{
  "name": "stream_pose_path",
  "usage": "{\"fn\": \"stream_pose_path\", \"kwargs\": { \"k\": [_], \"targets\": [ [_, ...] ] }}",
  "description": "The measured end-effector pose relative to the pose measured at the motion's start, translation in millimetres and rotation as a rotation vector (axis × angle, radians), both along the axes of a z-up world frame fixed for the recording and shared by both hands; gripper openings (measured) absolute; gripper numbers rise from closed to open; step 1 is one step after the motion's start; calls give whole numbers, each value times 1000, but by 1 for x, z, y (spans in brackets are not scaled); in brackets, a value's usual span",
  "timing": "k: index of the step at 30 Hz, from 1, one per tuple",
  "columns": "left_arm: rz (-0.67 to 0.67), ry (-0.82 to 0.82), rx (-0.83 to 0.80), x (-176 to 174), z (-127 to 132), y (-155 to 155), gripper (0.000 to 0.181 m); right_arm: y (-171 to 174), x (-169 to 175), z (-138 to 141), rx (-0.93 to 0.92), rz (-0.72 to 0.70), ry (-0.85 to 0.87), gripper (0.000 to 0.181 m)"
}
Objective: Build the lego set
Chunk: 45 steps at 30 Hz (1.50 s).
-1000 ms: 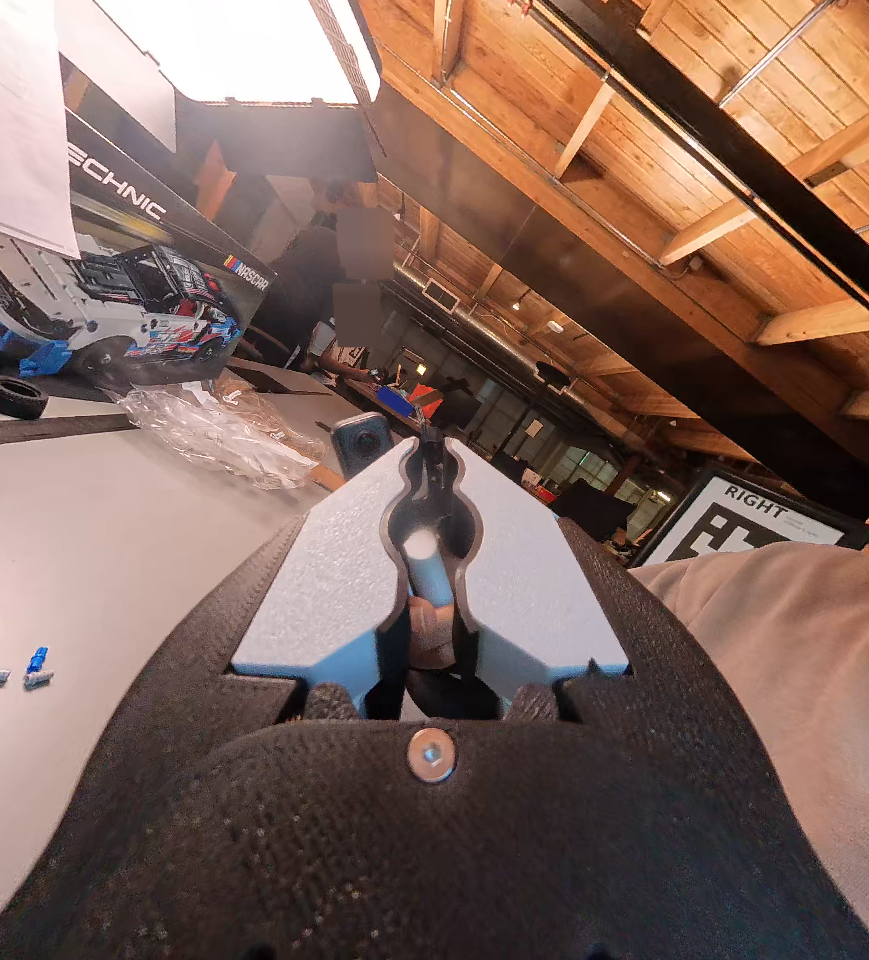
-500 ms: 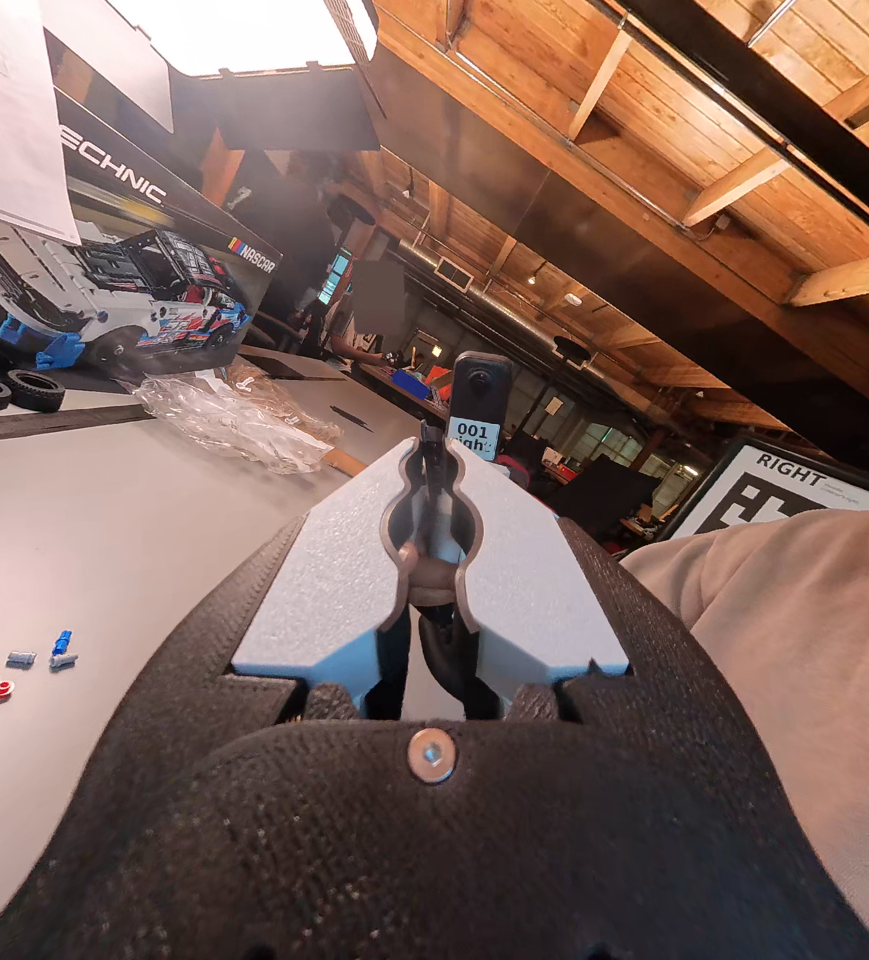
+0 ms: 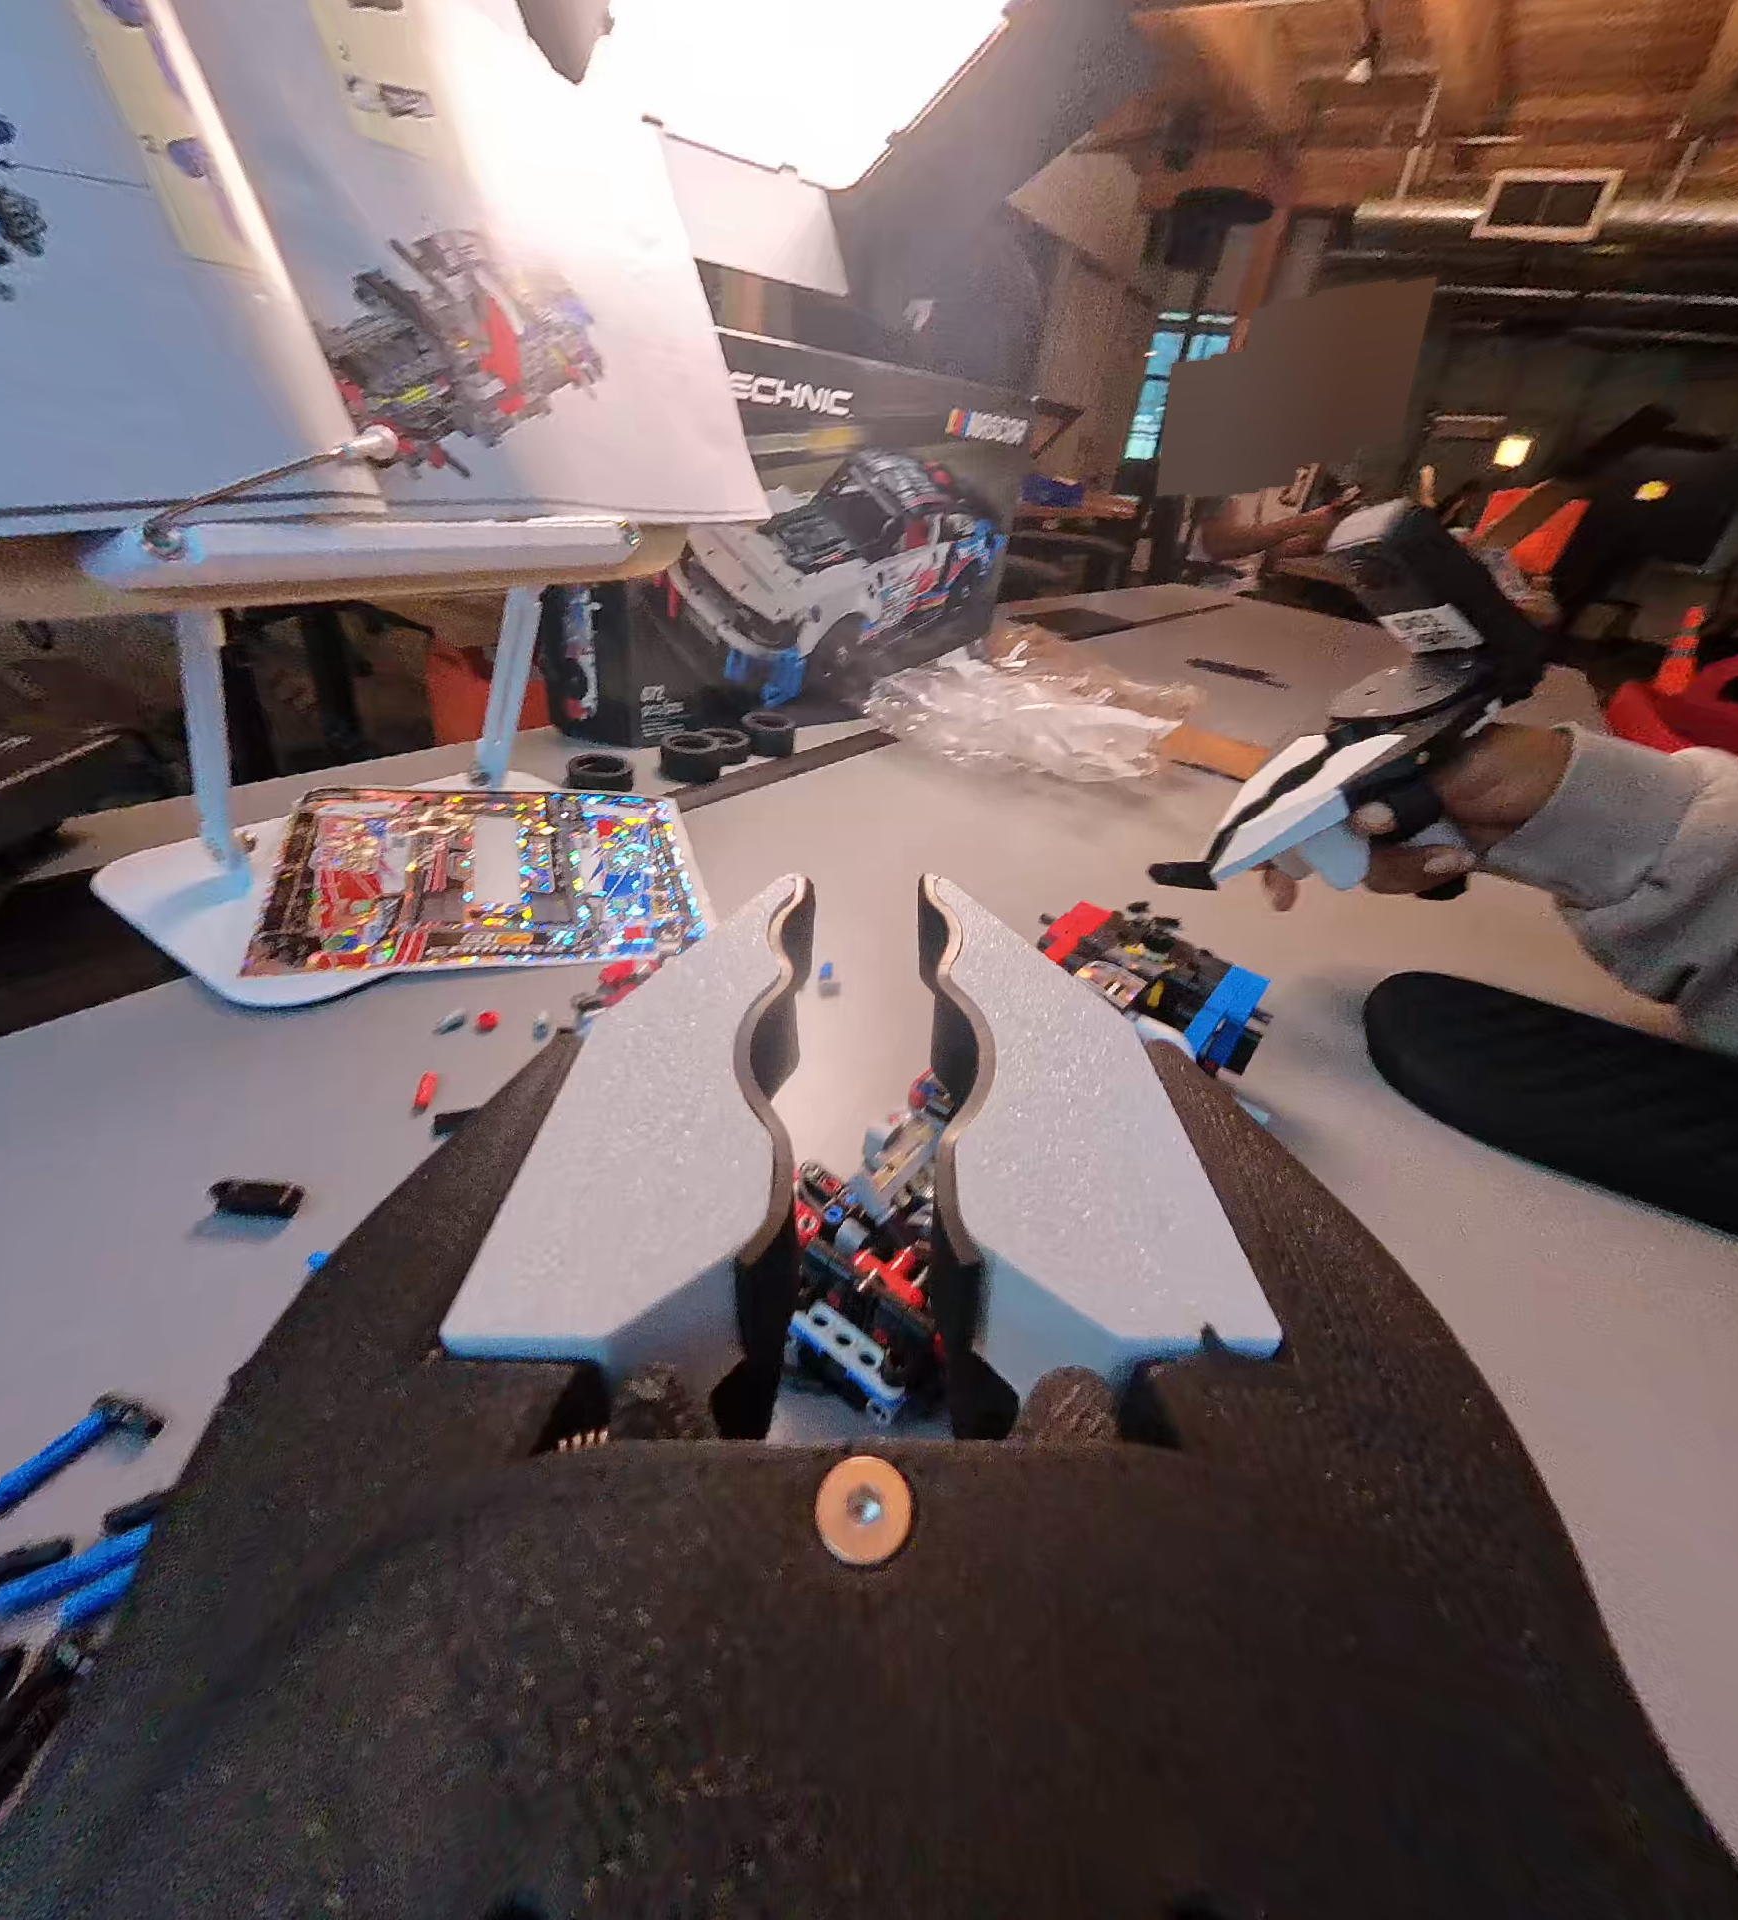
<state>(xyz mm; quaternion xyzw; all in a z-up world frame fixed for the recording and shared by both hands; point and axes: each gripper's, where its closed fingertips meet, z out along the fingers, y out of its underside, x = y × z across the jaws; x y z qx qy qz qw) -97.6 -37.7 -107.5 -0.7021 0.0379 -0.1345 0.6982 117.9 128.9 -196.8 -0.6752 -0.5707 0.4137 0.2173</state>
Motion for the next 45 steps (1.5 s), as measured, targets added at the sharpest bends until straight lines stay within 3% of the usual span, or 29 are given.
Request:
{"fn": "stream_pose_path", "kwargs": {
  "k": [5, 9, 20, 24, 27, 29, 32, 36, 37, 39, 45],
  "targets": [
    [70, 28, -52, -7, -28, -12, 18, -1, 35, -40, -84, 0, -192, 5],
    [79, 52, -39, -7, -24, -13, 17, 0, 42, -56, -96, 2, -281, 5],
    [116, 46, -21, -17, -23, -22, 16, 5, 43, -55, -4, -23, -320, 15],
    [158, 76, -10, -22, -21, -26, 12, 8, 32, -26, 56, -50, -190, 18],
    [196, 102, -14, -26, -21, -29, 9, 10, 12, 20, 165, -83, 53, 23],
    [218, 117, -21, -29, -23, -29, 10, 9, 1, 50, 209, -128, 224, 35],
    [244, 131, -41, -32, -27, -30, 12, 10, -10, 77, 260, -216, 416, 46],
    [277, 157, -74, -35, -35, -30, 15, 13, -23, 77, 294, -296, 530, 41],
    [283, 161, -88, -35, -38, -30, 15, 17, -24, 73, 312, -322, 538, 33],
    [288, 172, -121, -35, -46, -29, 17, 22, -26, 63, 343, -351, 522, 0],
    [295, 228, -226, -34, -68, -18, 19, 12, -33, 43, 340, -316, 505, 0]
  ]
}}
